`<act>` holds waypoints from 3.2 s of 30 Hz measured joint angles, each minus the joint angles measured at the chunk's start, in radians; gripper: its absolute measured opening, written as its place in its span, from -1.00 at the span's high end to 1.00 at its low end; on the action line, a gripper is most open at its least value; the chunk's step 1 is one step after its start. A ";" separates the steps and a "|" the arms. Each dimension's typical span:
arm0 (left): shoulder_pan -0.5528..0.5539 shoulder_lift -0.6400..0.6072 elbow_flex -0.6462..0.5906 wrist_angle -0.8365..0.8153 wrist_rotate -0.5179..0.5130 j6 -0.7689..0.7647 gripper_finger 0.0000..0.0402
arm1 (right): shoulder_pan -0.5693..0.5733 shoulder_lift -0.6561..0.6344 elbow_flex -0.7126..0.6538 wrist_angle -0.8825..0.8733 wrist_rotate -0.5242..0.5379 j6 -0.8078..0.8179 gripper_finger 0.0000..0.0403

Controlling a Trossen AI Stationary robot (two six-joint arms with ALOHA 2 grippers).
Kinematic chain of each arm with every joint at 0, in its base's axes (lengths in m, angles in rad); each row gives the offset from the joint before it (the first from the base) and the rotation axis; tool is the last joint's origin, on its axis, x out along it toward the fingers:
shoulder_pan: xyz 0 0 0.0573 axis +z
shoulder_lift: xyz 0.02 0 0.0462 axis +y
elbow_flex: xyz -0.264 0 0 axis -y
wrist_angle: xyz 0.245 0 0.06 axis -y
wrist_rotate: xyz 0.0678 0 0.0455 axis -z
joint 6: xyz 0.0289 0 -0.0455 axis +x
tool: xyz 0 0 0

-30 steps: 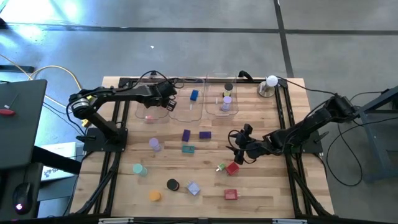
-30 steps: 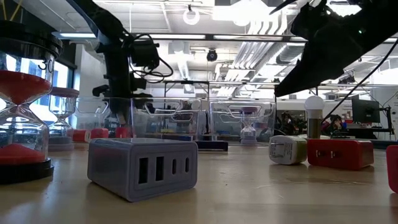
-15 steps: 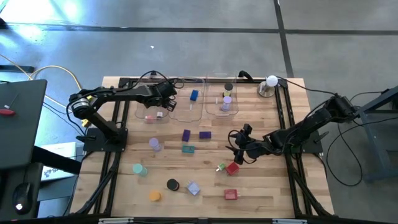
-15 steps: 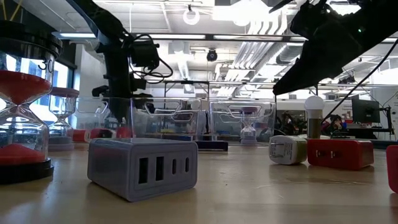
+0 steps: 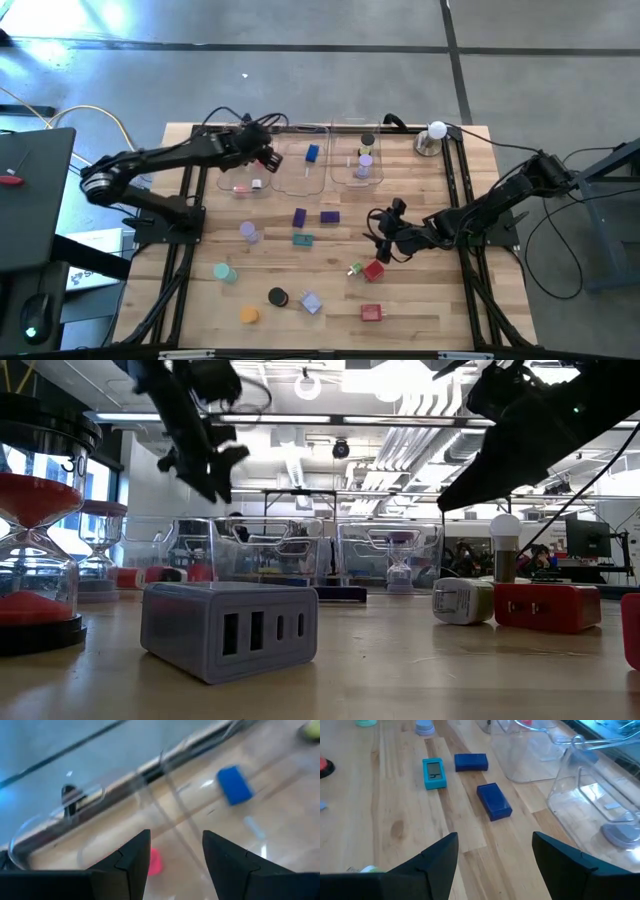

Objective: Pick & Place Office items
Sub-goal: Put the purple hourglass into the right transparent bin

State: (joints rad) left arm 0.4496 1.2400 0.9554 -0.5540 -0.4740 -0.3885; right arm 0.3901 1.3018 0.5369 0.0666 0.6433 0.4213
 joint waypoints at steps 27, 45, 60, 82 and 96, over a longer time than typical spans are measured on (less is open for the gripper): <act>-0.430 -0.175 0.000 0.014 -0.031 0.086 0.15 | 0.003 -0.098 0.000 0.089 -0.170 -0.288 -0.21; -0.610 -0.175 0.000 0.132 -0.002 0.126 -0.40 | 0.003 -0.100 0.000 0.095 -0.387 -0.249 -0.21; -0.659 -0.113 -0.001 0.156 0.005 0.127 -0.41 | 0.062 -0.100 0.087 0.048 -0.452 -0.398 -0.21; -0.747 -0.090 -0.002 -0.059 0.158 -0.044 -0.41 | 0.025 -0.100 0.102 0.032 -0.432 -0.414 -0.21; -0.753 -0.079 -0.002 -0.375 0.120 0.100 -0.41 | 0.007 -0.100 0.102 0.021 -0.435 -0.336 -0.21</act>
State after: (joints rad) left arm -0.3030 1.1607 0.9535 -0.9287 -0.3544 -0.2883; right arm 0.3973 1.2022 0.6391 0.0872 0.2085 0.0849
